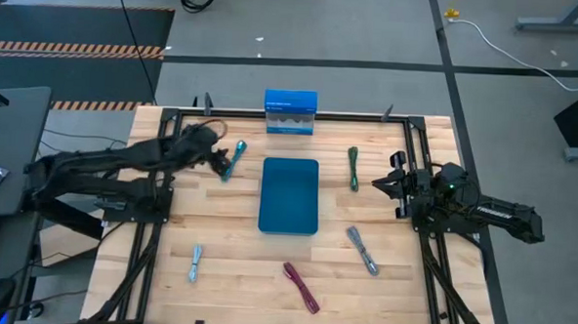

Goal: Pick and place USB-C Cables
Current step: Put the blue charger cable into the blue bin

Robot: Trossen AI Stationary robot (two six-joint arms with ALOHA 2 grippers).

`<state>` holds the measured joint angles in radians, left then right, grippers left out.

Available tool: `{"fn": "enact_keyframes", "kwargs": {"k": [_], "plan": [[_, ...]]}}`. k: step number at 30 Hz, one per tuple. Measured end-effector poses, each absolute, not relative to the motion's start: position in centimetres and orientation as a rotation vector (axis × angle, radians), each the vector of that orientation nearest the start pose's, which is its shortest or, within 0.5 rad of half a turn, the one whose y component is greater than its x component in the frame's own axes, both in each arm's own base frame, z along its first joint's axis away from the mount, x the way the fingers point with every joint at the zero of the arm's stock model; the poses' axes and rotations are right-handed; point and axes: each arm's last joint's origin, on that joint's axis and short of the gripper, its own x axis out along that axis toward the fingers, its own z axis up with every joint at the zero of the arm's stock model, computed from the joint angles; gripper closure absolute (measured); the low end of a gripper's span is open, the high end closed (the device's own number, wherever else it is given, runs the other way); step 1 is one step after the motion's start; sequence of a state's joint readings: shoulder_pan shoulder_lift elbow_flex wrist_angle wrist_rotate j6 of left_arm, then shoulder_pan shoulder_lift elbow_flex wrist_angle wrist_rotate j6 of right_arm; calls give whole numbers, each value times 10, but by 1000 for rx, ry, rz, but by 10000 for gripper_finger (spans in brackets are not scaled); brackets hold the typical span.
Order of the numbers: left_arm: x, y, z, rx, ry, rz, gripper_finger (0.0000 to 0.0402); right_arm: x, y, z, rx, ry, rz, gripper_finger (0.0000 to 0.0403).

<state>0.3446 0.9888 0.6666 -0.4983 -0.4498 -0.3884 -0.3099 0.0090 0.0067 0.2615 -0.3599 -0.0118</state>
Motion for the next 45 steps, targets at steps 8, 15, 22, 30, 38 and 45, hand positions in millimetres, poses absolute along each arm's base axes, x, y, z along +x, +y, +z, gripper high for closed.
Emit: {"fn": "enact_keyframes", "kwargs": {"k": [8, 15, 22, 30, 38, 45], "plan": [[195, 131, 194, -490, 981, 943, 199, 92, -19, 189, 28, -232, 63, 370], [207, 148, 165, -649, 1027, 903, 187, 92, -19, 186, 41, -202, 61, 370], [220, 148, 156, -637, 990, 876, 169, 93, -19, 183, 49, -180, 61, 370], [223, 154, 130, -622, 1096, 880, 168, 93, -19, 181, 72, -150, 67, 370], [227, 153, 128, -578, 1103, 847, 235, 93, -19, 181, 77, -150, 68, 370], [229, 152, 134, -585, 1067, 786, 378, 93, -19, 181, 77, -151, 69, 370]]}}
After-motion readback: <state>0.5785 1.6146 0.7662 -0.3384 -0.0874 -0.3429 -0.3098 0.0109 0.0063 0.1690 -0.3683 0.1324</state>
